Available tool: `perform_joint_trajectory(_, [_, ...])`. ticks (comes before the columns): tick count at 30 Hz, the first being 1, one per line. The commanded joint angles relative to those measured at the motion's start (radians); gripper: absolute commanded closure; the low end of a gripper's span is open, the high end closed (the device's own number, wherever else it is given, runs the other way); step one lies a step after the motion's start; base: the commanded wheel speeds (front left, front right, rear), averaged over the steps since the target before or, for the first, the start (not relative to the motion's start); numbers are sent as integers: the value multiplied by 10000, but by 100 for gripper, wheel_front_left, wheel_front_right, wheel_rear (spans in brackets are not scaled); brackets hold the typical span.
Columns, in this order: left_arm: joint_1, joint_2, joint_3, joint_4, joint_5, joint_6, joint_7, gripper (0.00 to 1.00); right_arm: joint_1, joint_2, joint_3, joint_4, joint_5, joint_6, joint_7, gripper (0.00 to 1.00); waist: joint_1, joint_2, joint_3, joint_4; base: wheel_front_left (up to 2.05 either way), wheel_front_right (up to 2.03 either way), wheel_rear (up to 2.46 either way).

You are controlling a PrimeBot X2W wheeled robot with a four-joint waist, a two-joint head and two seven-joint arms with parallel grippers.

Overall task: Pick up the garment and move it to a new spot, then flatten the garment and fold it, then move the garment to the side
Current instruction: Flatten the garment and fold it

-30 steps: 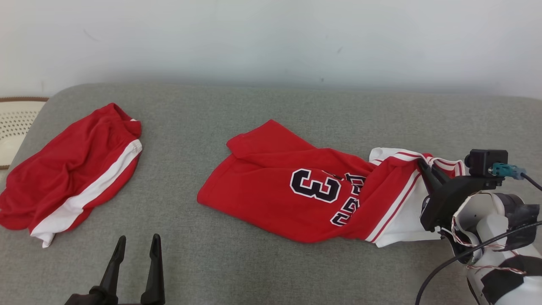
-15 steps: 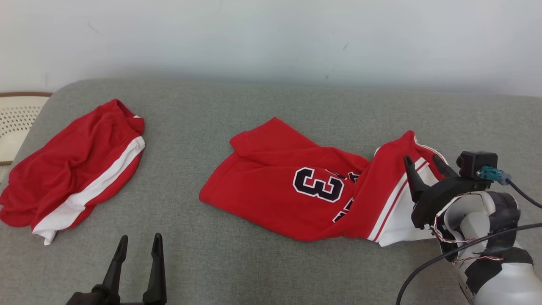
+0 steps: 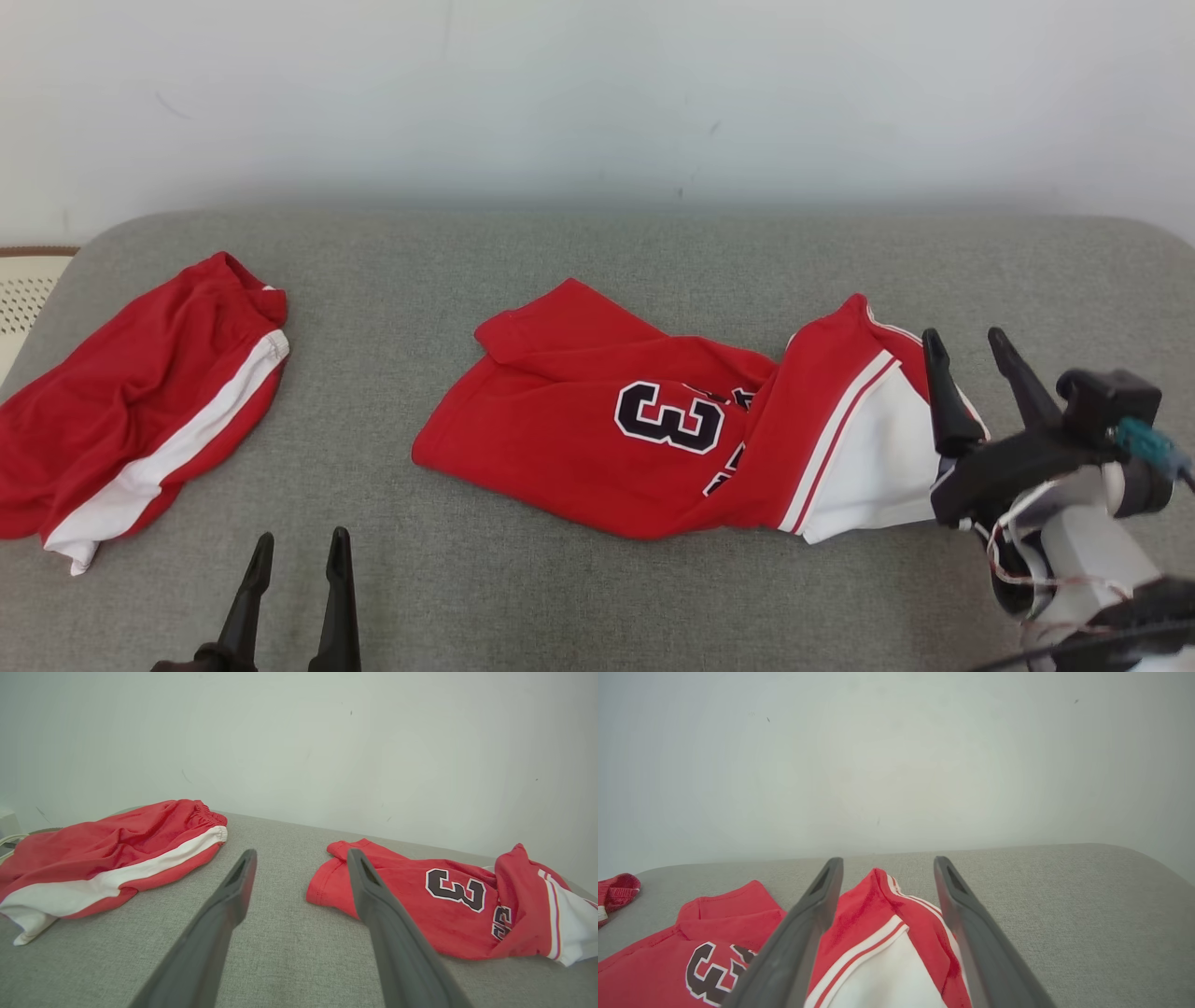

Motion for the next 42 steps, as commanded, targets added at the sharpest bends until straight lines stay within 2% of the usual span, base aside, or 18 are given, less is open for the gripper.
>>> perform_joint_trajectory(1, [192,7,50,-24,94,9,-44,0,282,80,-79,-223,-127,1,-52,0,0,-1,-53,-26,0,0,0])
perform_joint_trajectory(6, [316,-6,130,-20,121,-43,-44,0,1690,501,-795,-1805,-539,1,-87,0,0,-1,-257,0,0,0,0])
perform_joint_trajectory(21, [621,99,398,-53,273,54,-44,0,4645,1850,-2270,-4858,-2361,1,806,0,0,-1,-629,76,0,0,0])
perform_joint_trajectory(26, [575,166,449,88,331,25,-44,0,4970,2045,-2397,-5268,-2474,1,1101,0,0,-1,-613,-10,0,0,0])
perform_joint_trajectory(35, [-328,592,319,635,389,-278,230,0,4856,2130,-2278,-5549,-2533,1,1299,0,0,-1,-420,-376,0,0,0])
perform_joint_trajectory(42, [-1536,1026,274,1395,287,-623,595,0,4654,2177,-2198,-5598,-2562,1,1276,0,0,-1,46,-1049,0,0,0])
